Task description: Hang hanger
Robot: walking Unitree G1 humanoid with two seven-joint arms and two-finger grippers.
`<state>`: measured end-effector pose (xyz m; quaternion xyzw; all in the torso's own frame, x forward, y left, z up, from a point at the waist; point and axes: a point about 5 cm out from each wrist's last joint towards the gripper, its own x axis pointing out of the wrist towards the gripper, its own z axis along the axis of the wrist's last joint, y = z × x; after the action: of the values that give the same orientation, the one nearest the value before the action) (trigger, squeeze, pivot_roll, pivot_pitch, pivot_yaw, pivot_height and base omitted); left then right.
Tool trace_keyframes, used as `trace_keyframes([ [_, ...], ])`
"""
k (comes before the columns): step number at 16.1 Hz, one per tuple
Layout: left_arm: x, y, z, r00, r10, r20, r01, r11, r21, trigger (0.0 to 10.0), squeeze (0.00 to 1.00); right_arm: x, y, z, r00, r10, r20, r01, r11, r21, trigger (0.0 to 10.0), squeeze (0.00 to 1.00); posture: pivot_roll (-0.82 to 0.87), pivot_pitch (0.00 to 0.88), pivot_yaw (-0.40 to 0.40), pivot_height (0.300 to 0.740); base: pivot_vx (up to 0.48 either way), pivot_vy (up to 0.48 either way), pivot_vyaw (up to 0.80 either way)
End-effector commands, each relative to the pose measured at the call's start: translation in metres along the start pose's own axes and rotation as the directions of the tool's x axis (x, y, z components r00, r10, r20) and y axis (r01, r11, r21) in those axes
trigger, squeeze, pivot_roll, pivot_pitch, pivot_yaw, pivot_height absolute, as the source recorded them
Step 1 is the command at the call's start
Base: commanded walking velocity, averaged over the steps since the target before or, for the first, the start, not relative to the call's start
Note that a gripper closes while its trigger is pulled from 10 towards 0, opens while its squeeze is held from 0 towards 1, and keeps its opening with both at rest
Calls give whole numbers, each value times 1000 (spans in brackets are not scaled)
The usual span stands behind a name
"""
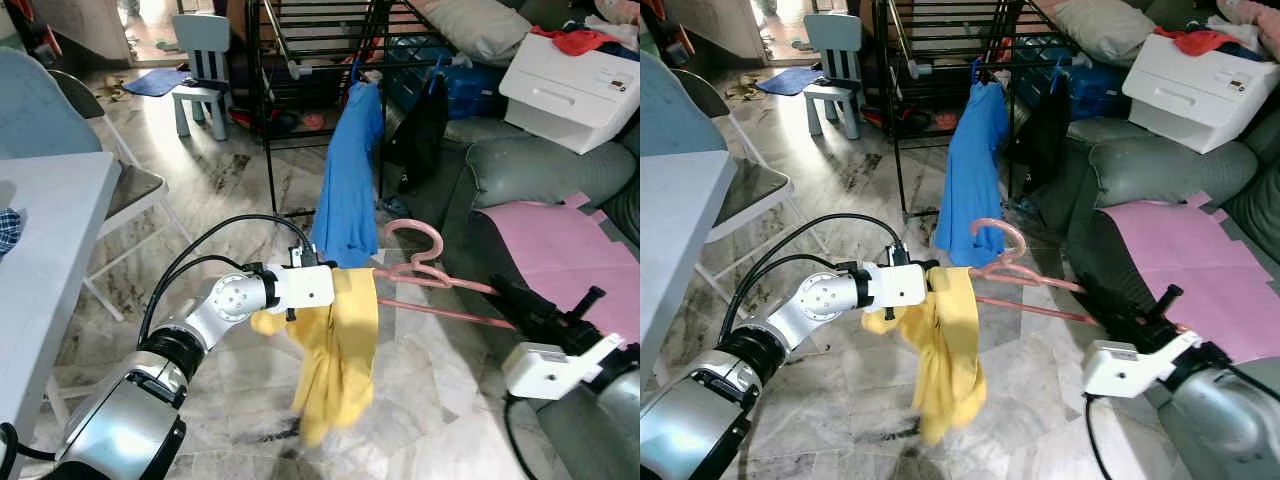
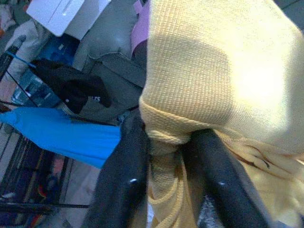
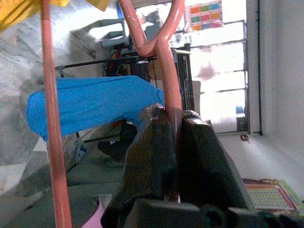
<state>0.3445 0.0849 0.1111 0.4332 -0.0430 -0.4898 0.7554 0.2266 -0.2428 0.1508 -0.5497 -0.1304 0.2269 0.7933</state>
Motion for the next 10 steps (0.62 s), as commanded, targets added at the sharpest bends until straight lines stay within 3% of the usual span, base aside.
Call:
trace_keyframes([
  [1, 5, -2, 7, 999, -45, 22, 44, 999, 21, 0, 0, 9, -17, 8, 989, -135, 59, 135, 991, 2, 10000, 0, -15, 0, -16, 740, 0, 0, 0],
  [6, 9, -8, 8, 998, -61, 33, 62, 998, -23, 0, 0, 16, -20, 13, 984, -155, 82, 157, 988, -12, 10000, 0, -19, 0, -11, 740, 0, 0, 0],
  [9, 12, -11, 9, 995, -76, 69, 86, 985, -151, 0, 0, 17, -18, 13, 984, -149, 94, 152, 988, -28, 10000, 0, -20, 0, -12, 740, 0, 0, 0],
  [10, 12, -11, 10, 993, -85, 81, 97, 983, -159, 0, 0, 18, -18, 14, 985, -143, 99, 147, 989, -31, 10000, 0, -20, 0, -12, 740, 0, 0, 0],
])
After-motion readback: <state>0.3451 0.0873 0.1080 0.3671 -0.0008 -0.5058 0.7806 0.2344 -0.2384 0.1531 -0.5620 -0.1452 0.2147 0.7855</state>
